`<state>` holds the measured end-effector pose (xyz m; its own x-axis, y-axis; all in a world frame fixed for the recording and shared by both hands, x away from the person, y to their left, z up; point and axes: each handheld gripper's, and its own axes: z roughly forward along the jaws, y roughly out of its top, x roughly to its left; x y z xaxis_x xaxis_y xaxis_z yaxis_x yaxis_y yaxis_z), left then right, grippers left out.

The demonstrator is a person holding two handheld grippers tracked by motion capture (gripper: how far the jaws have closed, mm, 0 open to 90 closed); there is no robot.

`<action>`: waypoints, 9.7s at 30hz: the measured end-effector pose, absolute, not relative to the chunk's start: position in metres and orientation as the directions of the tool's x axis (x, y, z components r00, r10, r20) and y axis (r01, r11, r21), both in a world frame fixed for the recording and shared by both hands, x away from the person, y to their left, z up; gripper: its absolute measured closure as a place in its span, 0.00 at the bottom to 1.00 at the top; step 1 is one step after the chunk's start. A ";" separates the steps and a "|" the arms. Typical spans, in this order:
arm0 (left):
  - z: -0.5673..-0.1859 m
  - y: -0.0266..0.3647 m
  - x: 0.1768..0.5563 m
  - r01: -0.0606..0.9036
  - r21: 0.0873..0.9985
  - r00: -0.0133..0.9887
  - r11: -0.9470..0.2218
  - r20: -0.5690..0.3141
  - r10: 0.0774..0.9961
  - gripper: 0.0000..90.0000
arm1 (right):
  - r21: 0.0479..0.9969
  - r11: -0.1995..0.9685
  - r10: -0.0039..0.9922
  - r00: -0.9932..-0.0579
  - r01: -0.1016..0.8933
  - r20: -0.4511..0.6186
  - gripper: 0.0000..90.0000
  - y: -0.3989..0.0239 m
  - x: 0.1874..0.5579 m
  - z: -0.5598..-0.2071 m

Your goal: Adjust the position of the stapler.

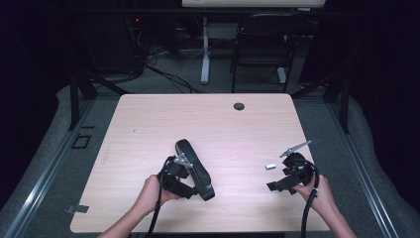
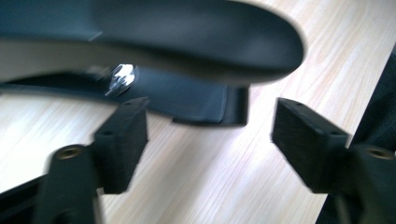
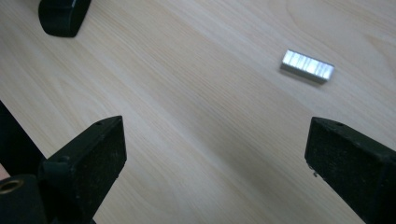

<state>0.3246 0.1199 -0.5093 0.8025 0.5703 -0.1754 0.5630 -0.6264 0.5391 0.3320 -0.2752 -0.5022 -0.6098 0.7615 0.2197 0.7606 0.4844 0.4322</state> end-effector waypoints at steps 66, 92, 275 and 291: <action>-0.521 0.207 0.350 0.707 0.516 0.643 -0.484 -0.182 0.744 0.00 | 0.451 0.665 0.618 -0.778 0.595 0.114 0.59 -0.086 0.356 -0.484; -0.525 0.207 0.354 0.708 0.508 0.649 -0.491 -0.192 0.736 0.00 | 0.470 0.696 0.617 -0.787 0.542 -0.007 0.60 -0.077 0.360 -0.488; -0.530 0.203 0.357 0.702 0.505 0.668 -0.503 -0.220 0.711 0.00 | 0.338 0.923 0.193 -0.981 0.185 0.012 0.41 -0.067 0.408 -0.489; -0.523 0.197 0.351 0.686 0.554 0.667 -0.472 -0.219 0.712 0.00 | 0.516 0.769 0.463 -0.885 0.377 -0.043 0.17 -0.140 0.363 -0.465</action>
